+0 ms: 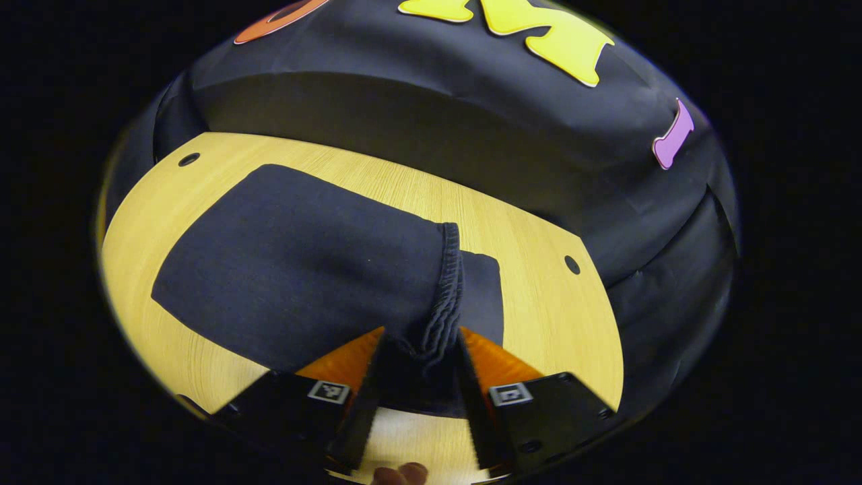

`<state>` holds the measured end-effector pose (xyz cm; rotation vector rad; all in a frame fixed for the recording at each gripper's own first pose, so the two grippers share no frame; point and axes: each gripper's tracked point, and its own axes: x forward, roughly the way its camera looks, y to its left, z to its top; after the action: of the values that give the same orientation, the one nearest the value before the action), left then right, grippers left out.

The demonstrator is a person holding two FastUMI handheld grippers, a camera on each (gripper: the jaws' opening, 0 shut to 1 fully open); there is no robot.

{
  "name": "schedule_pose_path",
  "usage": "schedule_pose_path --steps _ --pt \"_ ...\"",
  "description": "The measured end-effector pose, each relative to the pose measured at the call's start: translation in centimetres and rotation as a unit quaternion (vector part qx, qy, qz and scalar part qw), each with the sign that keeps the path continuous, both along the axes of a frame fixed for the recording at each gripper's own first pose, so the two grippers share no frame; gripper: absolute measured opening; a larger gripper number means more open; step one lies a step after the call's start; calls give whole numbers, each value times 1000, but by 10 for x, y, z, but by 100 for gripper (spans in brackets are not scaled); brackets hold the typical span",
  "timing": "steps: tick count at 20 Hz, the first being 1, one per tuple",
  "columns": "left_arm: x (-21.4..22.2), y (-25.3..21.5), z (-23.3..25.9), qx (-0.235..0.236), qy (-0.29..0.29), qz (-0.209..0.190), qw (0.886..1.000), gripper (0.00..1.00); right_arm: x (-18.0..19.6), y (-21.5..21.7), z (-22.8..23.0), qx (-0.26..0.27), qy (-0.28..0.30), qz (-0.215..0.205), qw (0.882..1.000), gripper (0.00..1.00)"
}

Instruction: Grasp the waist and the cuffs of the jeans and fold them to make the two legs overlap; first hold the waist and fold one-third of the jeans toward the cuffs, then hold the cuffs and fold the remaining one-third in the same direction to finish folding.

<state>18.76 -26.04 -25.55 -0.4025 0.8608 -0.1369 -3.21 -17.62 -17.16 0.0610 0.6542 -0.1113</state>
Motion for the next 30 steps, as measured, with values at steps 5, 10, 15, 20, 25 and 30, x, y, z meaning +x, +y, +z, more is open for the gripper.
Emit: schedule_pose_path --steps 5,10,15,20,25,30 --pt "-25 -2 16 -7 2 -21 1000 100 3 18 15 -4 -25 19 1000 95" --pt "-56 33 73 16 -64 -33 997 100 7 64 40 -3 -66 68 996 96" --pt "-87 106 174 82 -185 -21 979 99 20 132 85 13 -130 122 984 97" --pt "-127 159 274 135 -301 1 944 99 22 185 143 24 -208 145 967 96" --pt "-167 190 344 156 -377 26 913 98 9 220 185 35 -278 142 949 94" --pt "-200 209 354 163 -393 46 904 98 -8 224 200 10 -321 116 940 97"
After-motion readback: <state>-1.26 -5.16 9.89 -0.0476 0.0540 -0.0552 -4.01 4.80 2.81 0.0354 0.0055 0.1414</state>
